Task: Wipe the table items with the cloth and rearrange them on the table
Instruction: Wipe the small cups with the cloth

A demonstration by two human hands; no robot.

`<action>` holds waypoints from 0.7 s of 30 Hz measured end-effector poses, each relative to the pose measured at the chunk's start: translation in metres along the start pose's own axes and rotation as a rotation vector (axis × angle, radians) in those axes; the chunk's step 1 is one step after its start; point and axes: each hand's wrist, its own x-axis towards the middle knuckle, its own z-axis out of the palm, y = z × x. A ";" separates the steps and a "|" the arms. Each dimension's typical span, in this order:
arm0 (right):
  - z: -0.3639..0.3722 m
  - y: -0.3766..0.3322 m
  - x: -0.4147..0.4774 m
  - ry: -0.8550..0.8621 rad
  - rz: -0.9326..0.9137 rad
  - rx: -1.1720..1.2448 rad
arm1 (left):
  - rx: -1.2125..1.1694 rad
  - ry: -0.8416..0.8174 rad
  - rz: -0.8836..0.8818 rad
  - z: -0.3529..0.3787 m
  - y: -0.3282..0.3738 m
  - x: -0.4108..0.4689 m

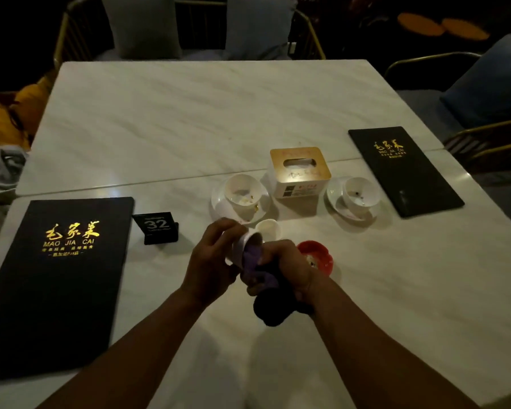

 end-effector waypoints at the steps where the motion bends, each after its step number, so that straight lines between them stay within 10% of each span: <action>1: -0.002 -0.002 0.001 -0.040 -0.007 0.094 | 0.015 0.005 0.015 0.002 0.002 0.007; 5: -0.010 -0.011 0.003 -0.002 -0.036 -0.044 | 0.037 -0.095 0.000 0.005 -0.001 0.026; 10: -0.026 -0.031 0.004 0.353 -0.232 -1.854 | -0.103 -0.210 -0.226 -0.001 -0.010 0.029; 13: -0.037 -0.032 0.008 0.381 -0.452 -2.383 | -0.110 -0.352 -0.362 -0.004 -0.014 0.037; 16: -0.043 -0.021 0.015 0.426 -0.450 -2.231 | -0.045 -0.435 -0.272 -0.006 -0.020 0.047; 21: -0.031 -0.006 0.025 0.340 -0.164 -1.096 | 0.079 -0.354 -0.056 0.014 -0.023 0.037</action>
